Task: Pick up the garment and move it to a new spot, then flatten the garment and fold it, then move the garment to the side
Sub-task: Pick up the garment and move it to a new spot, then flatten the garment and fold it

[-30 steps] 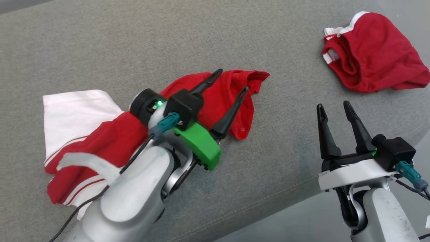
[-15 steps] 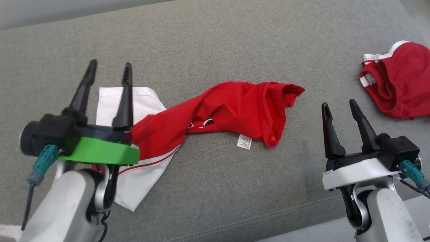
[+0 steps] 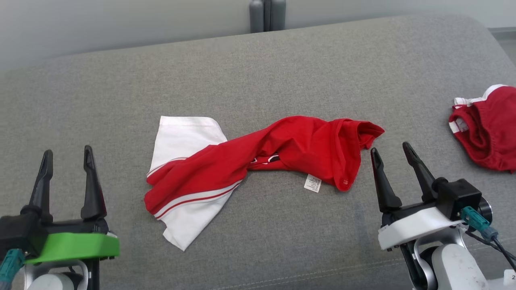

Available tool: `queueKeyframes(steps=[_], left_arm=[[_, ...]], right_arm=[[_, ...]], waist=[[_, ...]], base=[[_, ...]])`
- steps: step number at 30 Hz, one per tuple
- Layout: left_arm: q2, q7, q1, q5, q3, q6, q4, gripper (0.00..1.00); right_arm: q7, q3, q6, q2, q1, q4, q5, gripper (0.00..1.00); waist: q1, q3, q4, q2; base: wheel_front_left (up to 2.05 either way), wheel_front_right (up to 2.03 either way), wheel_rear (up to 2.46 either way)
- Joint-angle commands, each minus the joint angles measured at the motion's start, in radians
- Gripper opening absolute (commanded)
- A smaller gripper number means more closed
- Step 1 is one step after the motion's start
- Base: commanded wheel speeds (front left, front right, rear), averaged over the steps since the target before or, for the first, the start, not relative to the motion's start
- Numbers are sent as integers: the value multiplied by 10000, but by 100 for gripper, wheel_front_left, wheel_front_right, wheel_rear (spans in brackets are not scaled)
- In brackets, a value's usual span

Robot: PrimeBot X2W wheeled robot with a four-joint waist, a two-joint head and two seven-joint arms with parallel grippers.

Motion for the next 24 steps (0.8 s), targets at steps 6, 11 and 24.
queueKeyframes(steps=[6, 11, 24], left_arm=[[-207, -78, 1086, 718, 409, -242, -127, 100], [-379, -73, 1646, 1061, 608, -471, -120, 100], [-839, -73, 1950, 1474, 630, -1016, 91, 100]], right_arm=[[118, 98, -14, -30, 575, 46, 11, 100], [221, 93, -14, -30, 912, -32, 84, 100], [372, -36, -14, -28, 1105, -257, 66, 100]], waist=[[0, -649, 187, 0], [0, -910, 177, 0], [0, -1018, 281, 0]], base=[[0, 0, 0], [0, 0, 0], [0, 0, 0]])
